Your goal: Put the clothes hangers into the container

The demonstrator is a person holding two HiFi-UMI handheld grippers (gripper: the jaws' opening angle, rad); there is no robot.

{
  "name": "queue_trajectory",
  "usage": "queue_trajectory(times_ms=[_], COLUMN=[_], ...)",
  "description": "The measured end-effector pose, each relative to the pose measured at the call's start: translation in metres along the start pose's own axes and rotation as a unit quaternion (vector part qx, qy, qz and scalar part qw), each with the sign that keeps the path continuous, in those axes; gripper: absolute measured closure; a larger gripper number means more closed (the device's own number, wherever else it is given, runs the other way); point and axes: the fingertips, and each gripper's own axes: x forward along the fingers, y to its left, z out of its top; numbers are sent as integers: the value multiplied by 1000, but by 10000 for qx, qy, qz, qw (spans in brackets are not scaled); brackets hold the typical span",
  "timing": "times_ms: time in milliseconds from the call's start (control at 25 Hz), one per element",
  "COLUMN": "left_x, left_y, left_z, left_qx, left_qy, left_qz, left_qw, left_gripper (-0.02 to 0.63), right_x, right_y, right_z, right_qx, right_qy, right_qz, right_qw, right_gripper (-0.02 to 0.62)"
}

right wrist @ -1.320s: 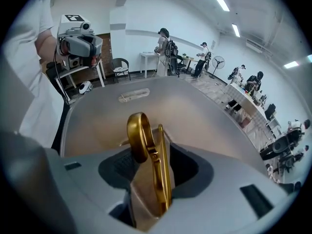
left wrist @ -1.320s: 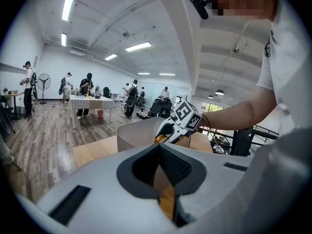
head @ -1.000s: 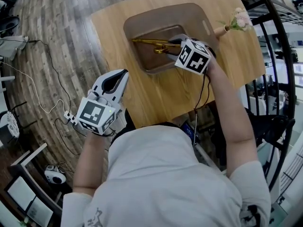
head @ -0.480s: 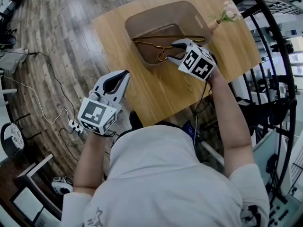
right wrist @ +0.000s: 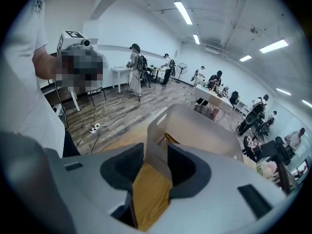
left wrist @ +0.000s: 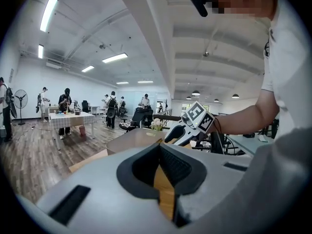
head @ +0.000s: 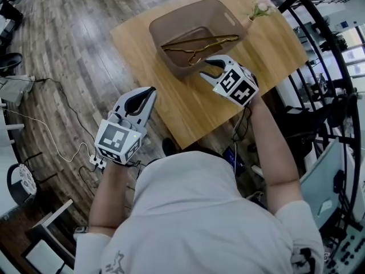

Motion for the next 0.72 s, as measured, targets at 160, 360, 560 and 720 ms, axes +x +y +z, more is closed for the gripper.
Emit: queue_trajectory(times_ms=[160,360,560,720], left_x=[-9,-21,-34,-43], left_y=[-14,-35,-52,-60], left_z=[3,3,3,-1], left_qx=[95,221,437,430], left_qy=[-4,5,-14,-26], left_qz=[-154,-373,-389,-405], left_qw=[9998,9991,9983,9983], left_gripper=[600,600,600,600], right_x=[-18,-35,-52,-60], right_y=[21,46,71,92], right_z=[1,-2,-3,-1], right_qx=[240,459,717,757], right_qy=[-152,-368,-608,-725], right_qz=[-136,-371,-501,-542], right_qw=[9995,9976,9943,9930], right_gripper=[449,471,492,507])
